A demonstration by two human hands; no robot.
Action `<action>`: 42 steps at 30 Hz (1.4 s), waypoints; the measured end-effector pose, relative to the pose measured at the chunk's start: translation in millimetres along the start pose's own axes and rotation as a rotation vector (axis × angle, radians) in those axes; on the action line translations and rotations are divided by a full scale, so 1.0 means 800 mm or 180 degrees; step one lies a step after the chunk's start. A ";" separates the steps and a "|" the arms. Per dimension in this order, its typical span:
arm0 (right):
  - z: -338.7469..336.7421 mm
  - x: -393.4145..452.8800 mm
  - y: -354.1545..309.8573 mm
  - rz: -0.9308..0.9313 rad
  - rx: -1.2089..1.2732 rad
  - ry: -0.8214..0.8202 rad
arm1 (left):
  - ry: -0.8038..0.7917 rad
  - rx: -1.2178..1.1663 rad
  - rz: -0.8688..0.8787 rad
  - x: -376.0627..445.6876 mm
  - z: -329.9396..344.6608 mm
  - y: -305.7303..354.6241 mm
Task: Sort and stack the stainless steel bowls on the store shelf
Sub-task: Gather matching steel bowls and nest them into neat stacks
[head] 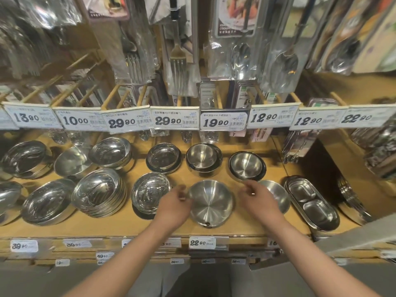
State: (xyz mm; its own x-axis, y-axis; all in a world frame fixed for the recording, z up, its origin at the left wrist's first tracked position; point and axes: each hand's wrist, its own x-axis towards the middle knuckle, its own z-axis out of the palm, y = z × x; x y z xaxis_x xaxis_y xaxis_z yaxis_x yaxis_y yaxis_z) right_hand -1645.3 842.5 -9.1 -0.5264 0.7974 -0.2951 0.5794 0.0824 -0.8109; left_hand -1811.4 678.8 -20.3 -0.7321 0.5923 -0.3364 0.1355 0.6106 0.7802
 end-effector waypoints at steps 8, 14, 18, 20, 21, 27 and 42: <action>-0.019 0.040 -0.026 0.0002 0.0124 0.0124 | 0.0327 -0.0513 -0.0053 0.005 -0.038 0.012; 0.032 0.033 -0.035 -0.0054 0.0186 -0.0441 | 0.0525 -0.0724 -0.0454 -0.011 -0.107 -0.025; 0.077 0.017 -0.051 -0.0081 0.0158 -0.0693 | 0.0812 -0.0833 -0.0703 -0.013 -0.147 -0.058; 0.103 0.013 -0.060 -0.0047 0.0239 -0.0879 | 0.0874 -0.0975 -0.0785 -0.012 -0.157 -0.070; 0.117 0.012 -0.066 -0.0033 0.0243 -0.0969 | 0.0879 -0.1050 -0.0817 -0.013 -0.159 -0.076; 0.191 0.024 -0.096 0.0066 0.0071 -0.1383 | 0.0765 -0.1164 -0.0961 -0.011 -0.168 -0.108; 0.247 0.035 -0.125 0.0218 -0.1190 -0.1000 | -0.0362 -0.0945 -0.0847 0.041 -0.134 -0.151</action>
State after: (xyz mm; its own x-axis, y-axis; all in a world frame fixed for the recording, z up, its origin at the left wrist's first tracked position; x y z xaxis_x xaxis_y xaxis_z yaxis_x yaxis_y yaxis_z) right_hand -1841.3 738.1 -36.1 -0.6082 0.5943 -0.5263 0.7726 0.2907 -0.5645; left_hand -1923.6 568.0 -68.8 -0.6350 0.4986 -0.5900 -0.2591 0.5821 0.7708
